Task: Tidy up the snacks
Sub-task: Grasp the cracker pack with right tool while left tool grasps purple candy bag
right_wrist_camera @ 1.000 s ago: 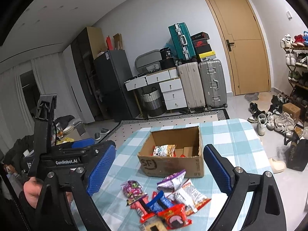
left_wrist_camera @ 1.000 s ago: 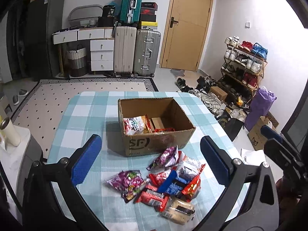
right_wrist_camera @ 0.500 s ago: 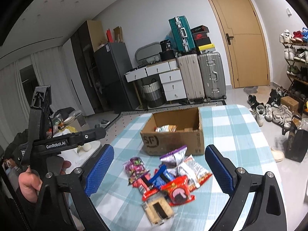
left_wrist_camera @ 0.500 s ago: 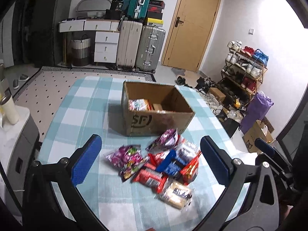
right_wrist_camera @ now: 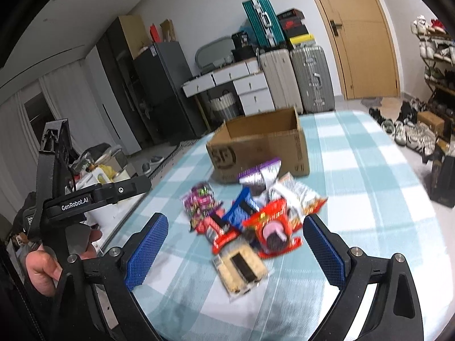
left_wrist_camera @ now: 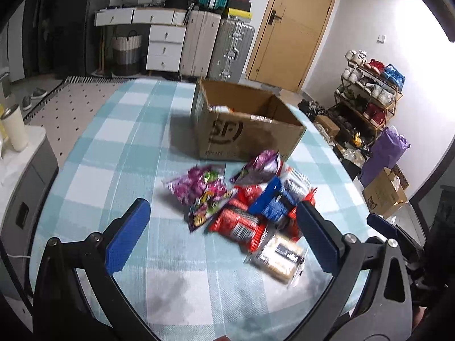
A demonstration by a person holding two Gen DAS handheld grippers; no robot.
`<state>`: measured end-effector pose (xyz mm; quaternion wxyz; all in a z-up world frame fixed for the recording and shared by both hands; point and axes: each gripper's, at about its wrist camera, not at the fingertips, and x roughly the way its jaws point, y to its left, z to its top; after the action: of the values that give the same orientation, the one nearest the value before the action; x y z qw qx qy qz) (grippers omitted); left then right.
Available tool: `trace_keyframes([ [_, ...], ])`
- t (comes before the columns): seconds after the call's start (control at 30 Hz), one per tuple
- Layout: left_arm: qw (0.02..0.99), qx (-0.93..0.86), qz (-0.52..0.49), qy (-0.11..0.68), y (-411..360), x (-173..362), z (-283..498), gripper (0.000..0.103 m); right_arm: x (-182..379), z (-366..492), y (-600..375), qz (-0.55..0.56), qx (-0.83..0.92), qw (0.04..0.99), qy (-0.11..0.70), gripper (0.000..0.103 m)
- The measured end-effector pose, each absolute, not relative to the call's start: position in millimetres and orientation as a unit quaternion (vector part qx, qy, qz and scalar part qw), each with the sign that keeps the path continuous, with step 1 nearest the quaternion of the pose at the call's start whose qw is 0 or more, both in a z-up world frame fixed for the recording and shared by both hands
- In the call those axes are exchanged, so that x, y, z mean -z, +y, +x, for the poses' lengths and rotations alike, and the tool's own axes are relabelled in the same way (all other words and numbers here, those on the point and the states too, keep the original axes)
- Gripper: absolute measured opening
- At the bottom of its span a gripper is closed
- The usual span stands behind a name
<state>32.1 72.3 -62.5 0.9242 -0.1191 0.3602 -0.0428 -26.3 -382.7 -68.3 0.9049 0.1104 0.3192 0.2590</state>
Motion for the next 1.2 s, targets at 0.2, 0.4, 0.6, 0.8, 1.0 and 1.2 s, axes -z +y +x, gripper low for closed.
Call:
trace_keyframes([
  [0.2, 0.923, 0.04, -0.119, 0.365, 73, 81, 32, 0.102, 99, -21, -375, 0.109, -0.26, 0.893, 0.352, 0.097],
  [0.4, 0.917, 0.045, -0.121, 0.378, 75, 93, 35, 0.102, 126, -14, -367, 0.097, -0.261, 0.881, 0.383, 0.097],
  [0.6, 0.912, 0.048, -0.128, 0.387, 82, 100, 37, 0.102, 150, -6, -350, 0.064, -0.268, 0.867, 0.416, 0.097],
  [0.8, 0.912, 0.047, -0.127, 0.387, 91, 101, 32, 0.102, 159, -3, -327, 0.006, -0.271, 0.865, 0.422, 0.097],
  [1.0, 0.91, 0.044, -0.126, 0.393, 97, 105, 29, 0.102, 167, 3, -307, -0.043, -0.263, 0.862, 0.432, 0.097],
  [1.2, 0.908, 0.037, -0.133, 0.396, 108, 110, 27, 0.102, 171, 7, -299, -0.067, -0.258, 0.859, 0.437, 0.085],
])
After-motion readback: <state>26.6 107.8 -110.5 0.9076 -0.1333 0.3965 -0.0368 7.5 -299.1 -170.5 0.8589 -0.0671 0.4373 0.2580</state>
